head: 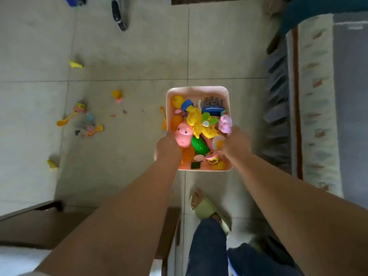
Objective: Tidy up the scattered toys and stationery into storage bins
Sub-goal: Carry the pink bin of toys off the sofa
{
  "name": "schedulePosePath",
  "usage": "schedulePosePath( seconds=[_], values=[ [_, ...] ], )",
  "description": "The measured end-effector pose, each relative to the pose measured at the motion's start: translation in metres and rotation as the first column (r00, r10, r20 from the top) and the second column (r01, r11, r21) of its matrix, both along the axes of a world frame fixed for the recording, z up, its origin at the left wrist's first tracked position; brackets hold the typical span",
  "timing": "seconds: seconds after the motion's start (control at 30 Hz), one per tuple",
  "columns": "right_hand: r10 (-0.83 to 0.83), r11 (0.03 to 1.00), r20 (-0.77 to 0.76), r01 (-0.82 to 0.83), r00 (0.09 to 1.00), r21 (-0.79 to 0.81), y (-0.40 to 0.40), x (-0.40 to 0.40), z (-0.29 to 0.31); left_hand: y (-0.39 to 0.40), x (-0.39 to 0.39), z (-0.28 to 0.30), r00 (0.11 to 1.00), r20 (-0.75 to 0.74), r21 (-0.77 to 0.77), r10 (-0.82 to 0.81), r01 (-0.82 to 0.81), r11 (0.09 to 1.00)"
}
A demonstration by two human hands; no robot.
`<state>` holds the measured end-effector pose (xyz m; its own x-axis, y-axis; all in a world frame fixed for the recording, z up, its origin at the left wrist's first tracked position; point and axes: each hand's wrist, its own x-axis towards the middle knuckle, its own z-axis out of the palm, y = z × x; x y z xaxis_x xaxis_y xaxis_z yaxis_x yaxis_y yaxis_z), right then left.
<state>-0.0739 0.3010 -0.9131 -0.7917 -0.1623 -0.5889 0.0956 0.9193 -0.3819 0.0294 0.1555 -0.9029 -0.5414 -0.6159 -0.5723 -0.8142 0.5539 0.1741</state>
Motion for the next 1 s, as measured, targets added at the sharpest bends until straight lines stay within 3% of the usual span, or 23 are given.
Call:
schedulePosePath(
  seconds=[0.27,0.53,0.9,1.0],
  values=[
    [0.336,0.941,0.045,-0.338,0.941,0.024,-0.146,0.026,-0.03,-0.099,0.077,-0.037,0.932,0.099,0.044,0.35,-0.355,0.934],
    [0.623,0.774,0.111,-0.63,0.775,0.058,-0.26,0.046,-0.088,-0.155,0.118,-0.096,0.722,0.181,0.035,0.667,-0.683,0.73],
    [0.952,0.295,0.052,-0.951,0.301,0.094,-0.358,0.052,-0.199,-0.181,0.139,-0.202,0.311,0.137,0.089,0.94,-0.949,0.301],
    [0.959,0.257,0.091,-0.96,0.267,0.112,-0.379,0.067,-0.238,-0.188,0.15,-0.234,0.281,0.149,0.078,0.948,-0.959,0.272]
  ],
)
